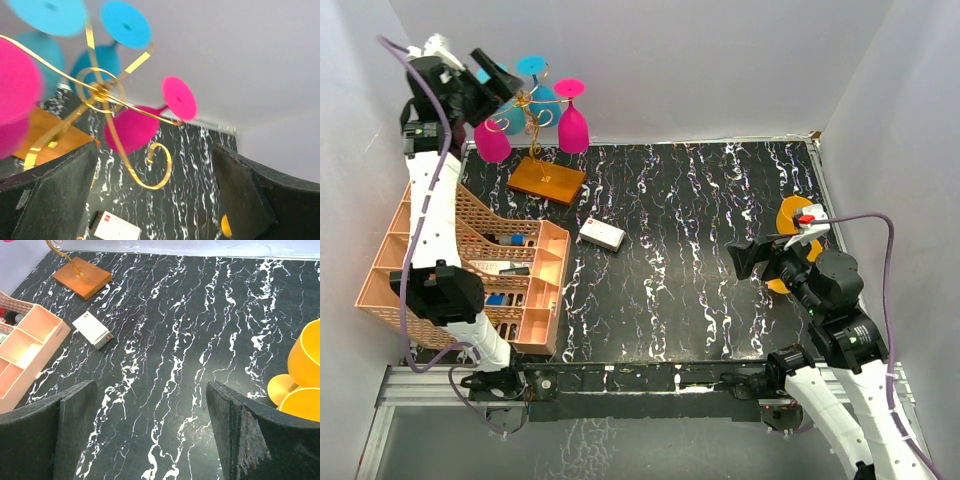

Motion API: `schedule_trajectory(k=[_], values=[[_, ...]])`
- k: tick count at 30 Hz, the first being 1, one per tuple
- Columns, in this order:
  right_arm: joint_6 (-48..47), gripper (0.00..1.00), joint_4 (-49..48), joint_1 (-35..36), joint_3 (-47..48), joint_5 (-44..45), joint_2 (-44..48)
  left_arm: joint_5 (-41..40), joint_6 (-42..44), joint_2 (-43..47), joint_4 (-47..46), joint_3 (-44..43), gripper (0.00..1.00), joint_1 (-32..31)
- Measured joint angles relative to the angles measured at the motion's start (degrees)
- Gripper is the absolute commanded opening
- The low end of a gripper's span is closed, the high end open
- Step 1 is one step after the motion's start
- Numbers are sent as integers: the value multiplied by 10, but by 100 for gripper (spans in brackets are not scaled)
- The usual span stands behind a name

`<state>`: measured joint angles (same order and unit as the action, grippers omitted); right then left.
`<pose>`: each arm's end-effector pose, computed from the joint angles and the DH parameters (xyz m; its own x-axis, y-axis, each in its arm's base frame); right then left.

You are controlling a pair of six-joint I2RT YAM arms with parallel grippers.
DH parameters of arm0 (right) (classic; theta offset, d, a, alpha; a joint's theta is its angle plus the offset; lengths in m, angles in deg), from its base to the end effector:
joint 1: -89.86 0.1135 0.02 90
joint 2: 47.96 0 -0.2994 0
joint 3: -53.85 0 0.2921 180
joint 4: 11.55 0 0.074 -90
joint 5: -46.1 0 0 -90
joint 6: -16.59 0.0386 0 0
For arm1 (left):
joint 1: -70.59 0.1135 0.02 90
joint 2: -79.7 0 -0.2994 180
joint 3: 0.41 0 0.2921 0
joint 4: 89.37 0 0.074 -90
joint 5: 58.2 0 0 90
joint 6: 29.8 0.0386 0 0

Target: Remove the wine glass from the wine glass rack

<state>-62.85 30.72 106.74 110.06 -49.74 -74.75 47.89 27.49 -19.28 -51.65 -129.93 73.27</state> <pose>0.1106 0.0377 0.3669 -0.2795 0.1057 -0.9543 -0.3383 0.9193 0.2009 0.4286 0.0094 0.5438 -0.2292 -0.5305 -0.8161 0.1258 0.8152 -0.5653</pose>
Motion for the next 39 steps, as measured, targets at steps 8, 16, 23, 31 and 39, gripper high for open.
schedule_trajectory(k=[8, 16, 23, 31, 39], values=[[0, 99, -12, 7, -11, 21, 25, 26, -68, -2, -37, 3, 86, 127], [0, 99, -24, 15, -33, 38, 42, -13, -97, -33, -51, 4, 78, 143], [-2, 99, -31, 23, -37, 58, 56, -69, -105, -70, -44, 14, 70, 141], [-3, 99, -35, 25, -37, 64, 56, -73, -104, -104, -49, 11, 57, 141], [-5, 99, -37, 25, -38, 69, 53, -64, -104, -104, -62, 9, 45, 141]])
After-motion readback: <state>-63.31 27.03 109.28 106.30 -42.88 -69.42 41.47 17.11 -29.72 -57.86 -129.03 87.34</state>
